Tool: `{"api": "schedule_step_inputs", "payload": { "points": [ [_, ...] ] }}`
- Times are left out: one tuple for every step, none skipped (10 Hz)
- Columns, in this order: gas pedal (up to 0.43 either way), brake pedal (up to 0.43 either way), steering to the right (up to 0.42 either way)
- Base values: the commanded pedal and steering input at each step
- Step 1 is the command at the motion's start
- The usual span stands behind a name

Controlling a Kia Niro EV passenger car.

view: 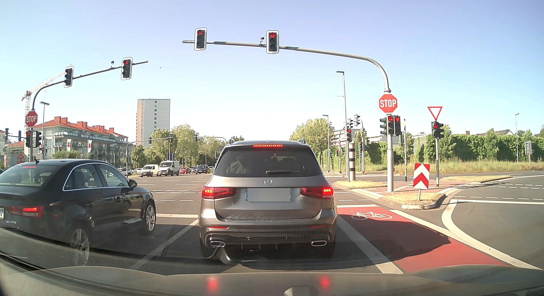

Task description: Follow the waypoints while adhering to traffic rules and regulations

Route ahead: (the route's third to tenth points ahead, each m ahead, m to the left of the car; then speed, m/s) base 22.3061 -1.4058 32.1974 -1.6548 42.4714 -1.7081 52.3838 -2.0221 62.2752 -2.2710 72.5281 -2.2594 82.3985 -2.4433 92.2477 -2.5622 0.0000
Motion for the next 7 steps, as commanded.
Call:
{"api": "schedule_step_inputs", "payload": {
  "points": [
    [0.000, 0.415, 0.000],
    [0.000, 0.421, 0.000],
    [0.000, 0.415, 0.000],
    [0.000, 0.421, 0.000],
    [0.000, 0.415, 0.000],
    [0.000, 0.415, 0.000],
    [0.000, 0.415, 0.000]
  ]
}}
